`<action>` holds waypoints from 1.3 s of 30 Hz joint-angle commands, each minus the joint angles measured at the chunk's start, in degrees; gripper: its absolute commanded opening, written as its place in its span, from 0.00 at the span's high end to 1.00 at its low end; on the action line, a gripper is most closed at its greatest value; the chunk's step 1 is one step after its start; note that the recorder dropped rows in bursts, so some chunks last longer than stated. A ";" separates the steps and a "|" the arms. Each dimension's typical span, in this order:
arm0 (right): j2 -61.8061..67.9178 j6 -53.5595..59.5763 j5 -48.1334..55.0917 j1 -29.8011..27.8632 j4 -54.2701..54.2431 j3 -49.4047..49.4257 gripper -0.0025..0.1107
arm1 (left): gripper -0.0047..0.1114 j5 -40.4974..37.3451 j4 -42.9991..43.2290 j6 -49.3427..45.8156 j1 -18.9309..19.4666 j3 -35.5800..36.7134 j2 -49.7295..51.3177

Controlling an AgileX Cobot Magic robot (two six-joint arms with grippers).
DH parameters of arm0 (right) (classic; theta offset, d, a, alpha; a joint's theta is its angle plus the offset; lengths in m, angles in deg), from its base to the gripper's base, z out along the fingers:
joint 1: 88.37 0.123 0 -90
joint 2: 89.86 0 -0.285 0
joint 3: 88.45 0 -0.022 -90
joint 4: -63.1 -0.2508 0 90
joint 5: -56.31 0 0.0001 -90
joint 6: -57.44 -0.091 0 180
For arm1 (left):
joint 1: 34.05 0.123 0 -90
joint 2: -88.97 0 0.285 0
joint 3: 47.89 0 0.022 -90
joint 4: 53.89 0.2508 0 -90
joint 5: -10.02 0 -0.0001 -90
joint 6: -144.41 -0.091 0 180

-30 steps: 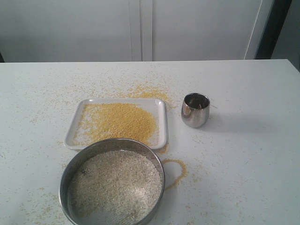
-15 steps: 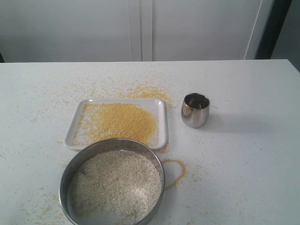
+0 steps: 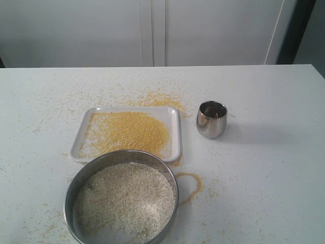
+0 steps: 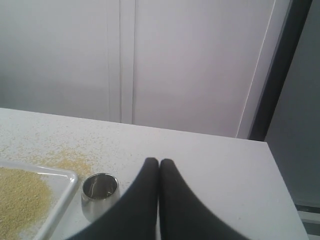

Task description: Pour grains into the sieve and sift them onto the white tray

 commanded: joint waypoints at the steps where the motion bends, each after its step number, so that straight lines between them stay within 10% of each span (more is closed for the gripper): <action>1: -3.64 -0.91 -0.50 0.22 -0.53 2.73 0.98 | 0.96 0.17 -0.62 -0.01 0.24 0.25 -0.26; 39: -25.60 -1.54 -6.07 0.22 -0.45 31.85 0.98 | 0.96 -0.04 -0.61 -0.01 0.24 0.25 -0.26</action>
